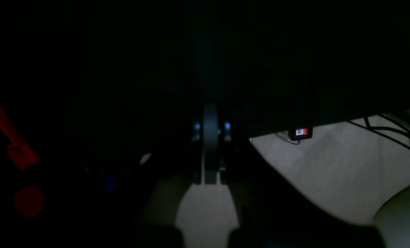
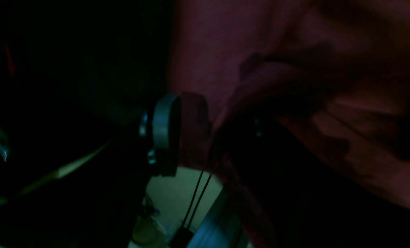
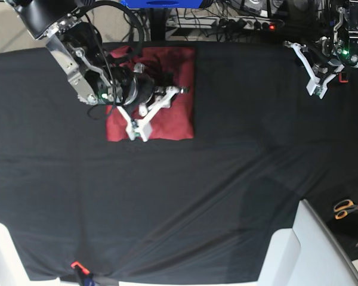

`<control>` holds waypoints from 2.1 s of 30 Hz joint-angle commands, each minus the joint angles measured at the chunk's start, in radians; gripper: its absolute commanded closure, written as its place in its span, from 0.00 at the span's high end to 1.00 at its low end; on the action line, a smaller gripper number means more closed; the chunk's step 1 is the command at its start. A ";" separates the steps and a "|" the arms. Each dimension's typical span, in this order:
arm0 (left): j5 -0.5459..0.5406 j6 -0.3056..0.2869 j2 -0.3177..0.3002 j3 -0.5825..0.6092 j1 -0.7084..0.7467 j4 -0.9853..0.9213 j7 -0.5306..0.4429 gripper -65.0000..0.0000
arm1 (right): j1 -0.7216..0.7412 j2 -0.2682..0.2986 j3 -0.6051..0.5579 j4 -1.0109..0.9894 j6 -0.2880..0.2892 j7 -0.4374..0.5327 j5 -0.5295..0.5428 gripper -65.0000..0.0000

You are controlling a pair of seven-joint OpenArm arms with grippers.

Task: Fold the T-shirt properly
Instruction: 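Drag the folded side across the shirt with the right gripper, then move the left gripper to the shirt's opposite side and grasp it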

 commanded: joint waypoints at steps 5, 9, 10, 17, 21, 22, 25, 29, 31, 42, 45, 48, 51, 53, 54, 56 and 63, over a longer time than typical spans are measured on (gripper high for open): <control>-0.003 0.005 -0.022 -0.009 -0.004 0.013 -0.006 0.00 | 0.049 -0.003 -0.077 0.014 -0.001 -0.006 0.014 0.38; -0.003 0.005 -0.022 -0.009 -0.004 0.011 -0.006 0.00 | 0.056 -0.027 -0.125 0.014 0.002 -0.003 0.017 0.38; -0.003 0.005 -0.022 -0.009 -0.004 0.011 -0.006 0.00 | 0.057 -0.038 -0.129 0.016 0.000 -0.008 0.014 0.38; -0.003 0.005 -0.022 -0.009 -0.005 0.005 -0.006 0.00 | 0.134 -0.044 -0.263 0.014 -0.003 -0.024 -0.006 0.38; -0.003 0.005 -0.022 -0.009 -0.005 0.005 -0.006 0.00 | 0.188 -0.046 -0.329 0.022 -0.003 -0.063 -0.006 0.38; -0.003 0.005 -0.022 -0.009 -0.005 0.005 -0.006 0.00 | 0.197 -0.038 -0.332 0.034 -0.009 -0.072 -0.006 0.38; -0.003 0.005 -0.022 -0.009 -0.005 0.003 -0.007 0.00 | 0.189 0.026 -0.297 0.164 -0.110 -0.067 -0.022 0.37; -0.003 0.005 -0.022 -0.009 -0.005 0.003 -0.009 0.00 | 0.079 0.119 -0.168 0.387 -0.279 0.002 -0.077 0.37; -0.003 0.005 -0.022 -0.009 -0.005 0.003 -0.037 0.00 | 0.010 0.140 -0.093 0.405 -0.285 0.052 -0.089 0.37; -0.003 0.005 -0.022 -0.009 -0.004 0.002 -0.072 0.00 | -0.214 0.138 0.139 0.276 -0.167 0.210 -0.092 0.01; -0.003 0.005 -0.022 -0.009 -0.004 0.002 -0.072 0.00 | -0.214 0.125 0.134 0.226 -0.118 0.210 -0.091 0.01; -0.003 0.005 -0.022 -0.009 -0.002 -0.004 -0.072 0.00 | -0.213 0.089 0.133 0.183 -0.090 0.207 -0.091 0.01; -0.003 0.005 -0.022 -0.009 -0.005 -0.030 -0.073 0.00 | -0.198 0.069 0.131 0.128 -0.058 0.207 -0.091 0.01; -0.003 0.005 -0.022 -0.009 -0.005 -0.040 -0.073 0.00 | -0.178 0.063 0.131 0.100 -0.057 0.207 -0.091 0.01; -0.003 0.005 -0.022 -0.009 -0.004 -0.040 -0.073 0.00 | -0.168 0.062 0.130 0.089 -0.053 0.207 -0.091 0.01; -0.003 0.005 -0.022 -0.009 -0.002 -0.040 -0.073 0.00 | -0.150 0.062 0.130 0.074 -0.034 0.207 -0.091 0.01; -0.003 0.005 -0.022 -0.009 -0.001 -0.040 -0.073 0.00 | -0.092 0.060 0.130 0.043 0.005 0.206 -0.094 0.01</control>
